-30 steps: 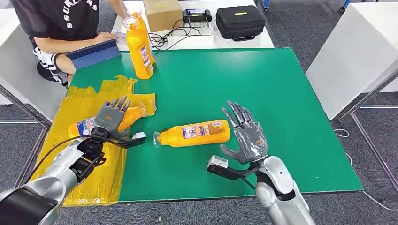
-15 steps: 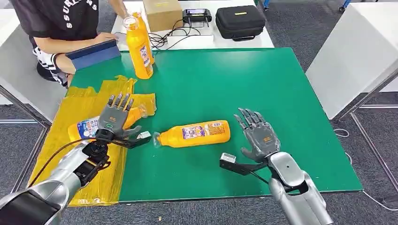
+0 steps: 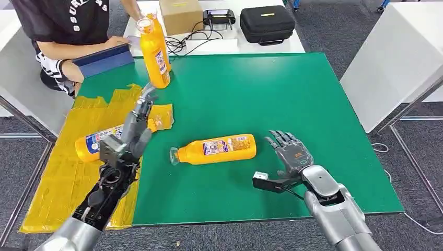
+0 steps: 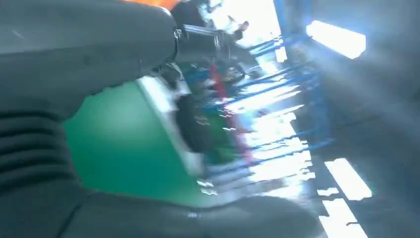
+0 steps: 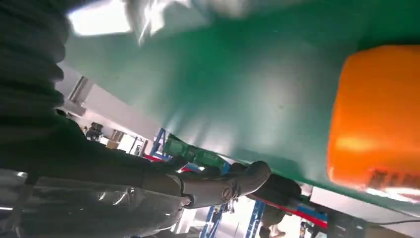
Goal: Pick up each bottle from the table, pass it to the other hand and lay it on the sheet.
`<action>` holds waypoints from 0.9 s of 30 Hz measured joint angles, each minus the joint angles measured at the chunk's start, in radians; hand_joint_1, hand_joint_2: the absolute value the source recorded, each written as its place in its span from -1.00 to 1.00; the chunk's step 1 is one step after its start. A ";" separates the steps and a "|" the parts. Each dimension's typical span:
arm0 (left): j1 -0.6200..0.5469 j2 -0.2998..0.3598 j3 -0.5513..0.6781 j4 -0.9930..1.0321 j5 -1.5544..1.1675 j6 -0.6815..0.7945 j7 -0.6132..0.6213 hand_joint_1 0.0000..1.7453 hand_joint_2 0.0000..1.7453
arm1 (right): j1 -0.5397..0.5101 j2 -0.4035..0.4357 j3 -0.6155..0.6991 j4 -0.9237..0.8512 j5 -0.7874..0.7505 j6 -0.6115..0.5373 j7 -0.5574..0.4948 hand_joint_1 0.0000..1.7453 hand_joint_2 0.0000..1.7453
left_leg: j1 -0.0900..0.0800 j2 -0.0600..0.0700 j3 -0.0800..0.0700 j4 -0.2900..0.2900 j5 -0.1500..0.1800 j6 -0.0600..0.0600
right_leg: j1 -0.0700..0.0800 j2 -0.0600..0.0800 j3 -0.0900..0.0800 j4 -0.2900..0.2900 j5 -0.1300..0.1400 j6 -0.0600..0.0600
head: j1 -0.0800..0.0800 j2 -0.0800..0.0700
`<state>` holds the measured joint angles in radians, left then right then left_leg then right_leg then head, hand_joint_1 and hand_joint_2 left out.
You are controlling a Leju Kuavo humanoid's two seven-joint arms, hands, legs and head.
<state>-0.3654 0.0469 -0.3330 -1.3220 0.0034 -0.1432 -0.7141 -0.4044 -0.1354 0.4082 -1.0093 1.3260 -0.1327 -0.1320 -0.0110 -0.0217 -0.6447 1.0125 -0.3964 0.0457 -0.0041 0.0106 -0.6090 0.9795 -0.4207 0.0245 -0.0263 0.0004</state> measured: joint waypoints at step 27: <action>0.134 -0.165 0.285 -0.338 -0.037 -0.268 0.011 -1.00 1.00 | -0.213 0.247 0.102 0.301 -0.006 -0.193 0.017 -1.00 1.00 | 0.003 0.000 0.001 0.000 0.001 -0.001 | 0.002 0.000 0.000 0.000 0.000 -0.001 | 0.000 0.000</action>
<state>-0.2316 -0.1183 -0.0477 -1.6598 -0.0332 -0.4112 -0.7034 -0.6169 0.1118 0.5100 -0.7084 1.3195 -0.3258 -0.1148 -0.0083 -0.0215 -0.6440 1.0124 -0.3953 0.0450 -0.0017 0.0104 -0.6089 0.9800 -0.4206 0.0239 -0.0263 0.0008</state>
